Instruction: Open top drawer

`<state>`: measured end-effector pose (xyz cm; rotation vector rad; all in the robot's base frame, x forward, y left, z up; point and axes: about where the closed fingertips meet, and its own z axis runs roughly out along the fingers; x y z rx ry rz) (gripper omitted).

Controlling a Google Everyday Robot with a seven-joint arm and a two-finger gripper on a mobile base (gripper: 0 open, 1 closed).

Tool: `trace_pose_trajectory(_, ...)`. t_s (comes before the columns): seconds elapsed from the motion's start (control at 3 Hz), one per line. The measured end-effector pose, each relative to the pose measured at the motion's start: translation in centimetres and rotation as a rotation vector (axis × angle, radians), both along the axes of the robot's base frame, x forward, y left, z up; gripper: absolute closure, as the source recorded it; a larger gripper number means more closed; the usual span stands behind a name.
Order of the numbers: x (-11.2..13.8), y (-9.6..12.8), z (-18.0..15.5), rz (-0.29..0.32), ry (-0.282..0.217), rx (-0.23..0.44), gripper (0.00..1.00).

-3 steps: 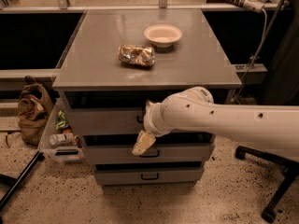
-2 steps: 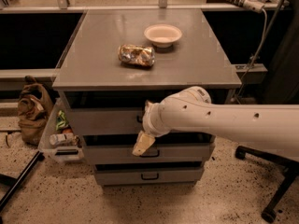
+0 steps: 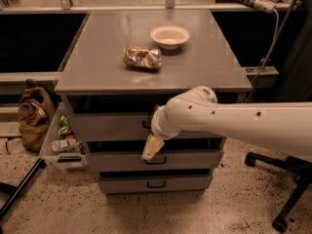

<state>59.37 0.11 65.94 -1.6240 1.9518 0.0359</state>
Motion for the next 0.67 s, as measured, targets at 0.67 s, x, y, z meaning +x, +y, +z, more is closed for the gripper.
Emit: trace_pose_trajectory(0.67, 1.31, -1.20, -0.80, -0.001, 0.108, -0.016, 0.00)
